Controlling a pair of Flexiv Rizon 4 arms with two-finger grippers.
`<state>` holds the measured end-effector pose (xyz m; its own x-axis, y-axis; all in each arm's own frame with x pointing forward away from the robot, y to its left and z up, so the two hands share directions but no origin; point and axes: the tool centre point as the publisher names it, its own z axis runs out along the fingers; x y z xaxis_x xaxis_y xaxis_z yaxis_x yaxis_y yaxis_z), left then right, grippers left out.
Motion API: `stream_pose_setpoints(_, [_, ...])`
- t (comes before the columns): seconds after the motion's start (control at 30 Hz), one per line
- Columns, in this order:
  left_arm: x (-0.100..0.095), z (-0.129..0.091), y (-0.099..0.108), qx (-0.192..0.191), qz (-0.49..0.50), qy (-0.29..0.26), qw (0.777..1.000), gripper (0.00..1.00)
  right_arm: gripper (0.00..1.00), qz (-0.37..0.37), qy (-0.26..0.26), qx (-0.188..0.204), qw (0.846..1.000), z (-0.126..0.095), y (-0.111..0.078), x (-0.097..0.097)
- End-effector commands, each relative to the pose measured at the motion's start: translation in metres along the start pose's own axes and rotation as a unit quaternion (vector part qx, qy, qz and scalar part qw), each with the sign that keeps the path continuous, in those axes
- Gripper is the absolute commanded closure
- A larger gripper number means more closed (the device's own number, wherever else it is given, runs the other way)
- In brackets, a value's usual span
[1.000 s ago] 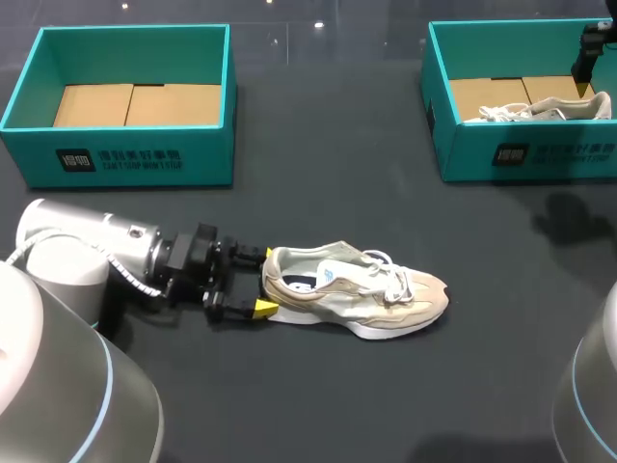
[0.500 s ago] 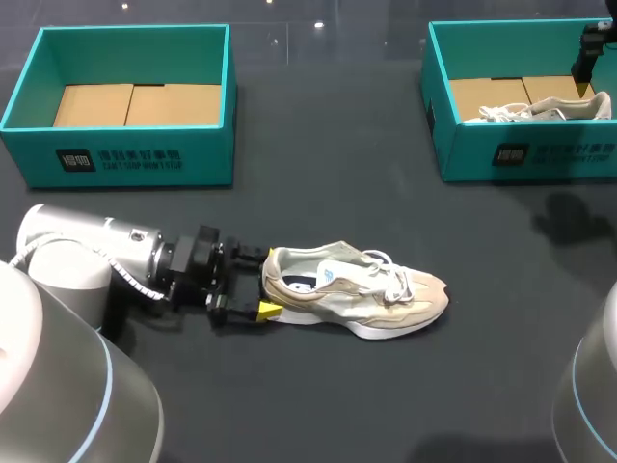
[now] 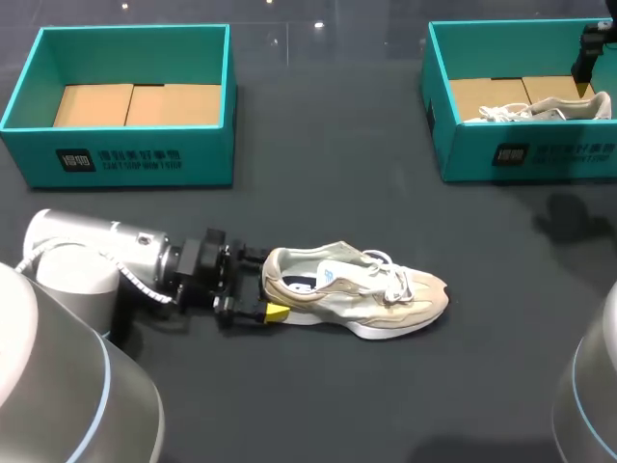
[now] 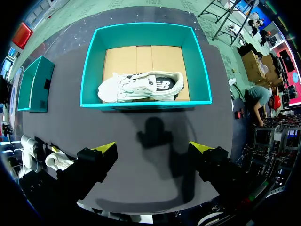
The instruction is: Take the shoe out of the shoebox, open the shoe tongue, remove and reinsert the insole, then place the shoe into the shoebox
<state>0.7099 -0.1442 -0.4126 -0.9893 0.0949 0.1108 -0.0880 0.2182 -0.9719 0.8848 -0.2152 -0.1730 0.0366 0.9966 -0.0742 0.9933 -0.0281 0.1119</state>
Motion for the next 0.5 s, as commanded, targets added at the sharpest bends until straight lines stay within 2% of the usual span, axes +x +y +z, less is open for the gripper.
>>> stream_pose_setpoints(0.03, [0.002,0.006,0.002,-0.001,0.001,-0.002,1.000,0.00,0.00,0.001,-0.001,0.000,1.000,0.000,0.000,0.001])
stream_pose_setpoints(0.43, [-0.001,0.015,0.008,-0.010,0.003,-0.004,1.000,0.00,0.00,0.001,-0.001,0.000,1.000,0.000,0.000,0.001])
stream_pose_setpoints(0.47, [-0.001,0.016,0.008,-0.010,0.003,-0.005,1.000,0.04,0.00,0.001,-0.001,0.000,1.000,0.000,0.000,0.001])
stream_pose_setpoints(0.5, [-0.001,0.016,0.008,-0.010,0.003,-0.006,1.000,0.25,0.00,0.001,-0.001,0.000,1.000,0.000,0.000,0.001])
